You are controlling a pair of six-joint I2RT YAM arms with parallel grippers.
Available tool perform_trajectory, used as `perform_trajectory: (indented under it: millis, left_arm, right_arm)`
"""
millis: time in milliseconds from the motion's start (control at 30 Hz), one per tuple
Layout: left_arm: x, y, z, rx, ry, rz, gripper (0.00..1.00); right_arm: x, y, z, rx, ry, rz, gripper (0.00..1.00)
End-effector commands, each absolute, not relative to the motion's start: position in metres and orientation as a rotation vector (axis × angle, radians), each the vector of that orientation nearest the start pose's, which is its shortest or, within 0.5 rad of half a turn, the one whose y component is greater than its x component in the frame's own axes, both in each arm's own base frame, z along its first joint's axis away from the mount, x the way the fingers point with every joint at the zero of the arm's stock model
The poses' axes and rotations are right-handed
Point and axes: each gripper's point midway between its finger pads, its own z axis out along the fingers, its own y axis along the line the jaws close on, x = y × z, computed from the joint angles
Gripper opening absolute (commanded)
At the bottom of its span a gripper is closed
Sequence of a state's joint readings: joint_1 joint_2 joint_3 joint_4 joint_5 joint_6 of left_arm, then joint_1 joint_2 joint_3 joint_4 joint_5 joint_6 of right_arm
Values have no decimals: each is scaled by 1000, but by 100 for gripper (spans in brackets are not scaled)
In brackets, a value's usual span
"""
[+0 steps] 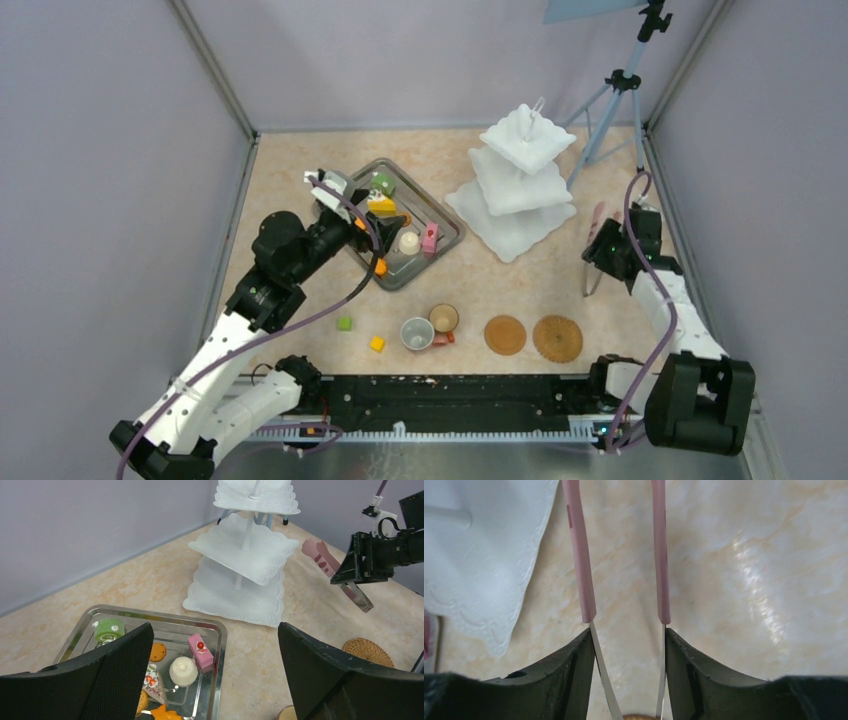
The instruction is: Serve the afternoon tea
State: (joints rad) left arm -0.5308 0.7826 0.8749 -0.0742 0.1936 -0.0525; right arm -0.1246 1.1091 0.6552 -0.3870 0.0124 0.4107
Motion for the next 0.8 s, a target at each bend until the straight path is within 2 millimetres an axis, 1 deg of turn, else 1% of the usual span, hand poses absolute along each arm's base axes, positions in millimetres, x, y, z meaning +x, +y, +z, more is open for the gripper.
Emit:
perform_trajectory:
  millis: [0,33,133,167,267,300,333,400,467,500,533,600,700,767]
  left_arm:
    - [263,-193,348,515,1478,-605,99]
    - [264,-194,346,513,1483,-603,99]
    - [268,-193,341,509,1496,-587,99]
    - [269,-193,339,508,1503,-582,99]
    - [274,-194,336,491,1520,-585,99]
    - [276,-196,337,480,1526,-599,99]
    - [277,-199,342,465,1529,-624,99]
    - [277,-207,359,439,1520,-689,99]
    - [277,-215,384,408,1491,-764,99]
    - [277,-218,407,388,1436,-801,99]
    - [276,-221,422,377,1401,-831,99]
    - [279,-223,445,347,1345,-856,99]
    - [289,-216,466,293,1298,-817,99]
    - [293,-208,471,274,1277,-763,99]
  right_arm:
    - [256,43,94,631,2366,389,42]
    - [251,56,98,602,2380,397,42]
    - [236,74,107,589,2409,447,42]
    - [229,77,108,586,2416,475,42]
    - [209,85,120,546,2406,558,41]
    - [202,86,125,521,2403,570,41]
    - [196,87,129,489,2403,580,41]
    - [186,92,138,397,2404,621,41]
    - [177,103,144,293,2418,696,41]
    - [175,112,146,244,2415,754,40]
    - [174,119,147,206,2421,789,39]
    - [174,129,149,127,2444,787,38]
    - [171,152,160,-40,2457,748,38]
    - [168,172,171,-137,2458,736,38]
